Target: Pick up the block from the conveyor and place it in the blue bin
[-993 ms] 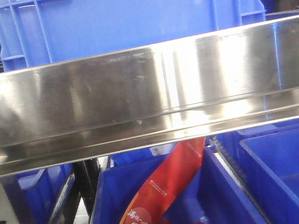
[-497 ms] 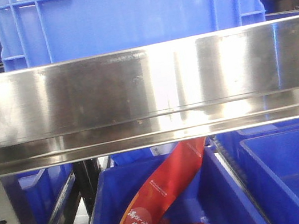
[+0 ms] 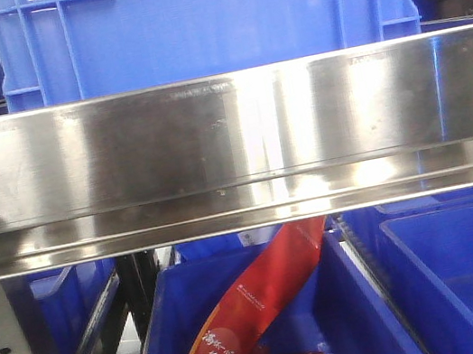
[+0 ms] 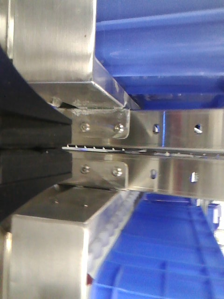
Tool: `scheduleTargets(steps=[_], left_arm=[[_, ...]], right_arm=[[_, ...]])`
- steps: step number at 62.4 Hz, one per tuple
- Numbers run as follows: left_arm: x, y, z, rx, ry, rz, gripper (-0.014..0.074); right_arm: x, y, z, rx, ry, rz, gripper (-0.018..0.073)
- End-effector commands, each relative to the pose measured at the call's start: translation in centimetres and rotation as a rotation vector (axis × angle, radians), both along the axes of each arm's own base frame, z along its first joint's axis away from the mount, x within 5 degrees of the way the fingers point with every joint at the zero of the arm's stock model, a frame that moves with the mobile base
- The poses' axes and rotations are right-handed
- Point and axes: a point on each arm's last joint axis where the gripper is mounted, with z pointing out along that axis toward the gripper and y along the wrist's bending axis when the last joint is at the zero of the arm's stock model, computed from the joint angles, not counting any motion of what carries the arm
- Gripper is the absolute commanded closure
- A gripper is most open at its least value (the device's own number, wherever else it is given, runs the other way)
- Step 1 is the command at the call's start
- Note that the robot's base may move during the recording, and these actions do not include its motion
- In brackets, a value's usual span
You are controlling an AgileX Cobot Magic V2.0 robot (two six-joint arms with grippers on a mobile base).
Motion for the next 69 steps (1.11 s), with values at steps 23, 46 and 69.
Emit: scheduleTargets(steps=[23,46,69], left_arm=[[-0.08,-0.04,0.51,-0.004,-0.048,-0.006,0.0708],[-0.09,-0.04,0.66,-0.003,-0.065,-0.007,0.0708],[-0.09,-0.04,0.66,-0.003,-0.065,-0.007,0.0708]], right_arm=[[-0.03,-0.01,0.22,-0.011,-0.026,0.000,0.0721],[-0.03,-0.01,0.22,-0.011,-0.026,0.000,0.0721],[-0.03,-0.01,0.22,-0.011,-0.026,0.000,0.0721]])
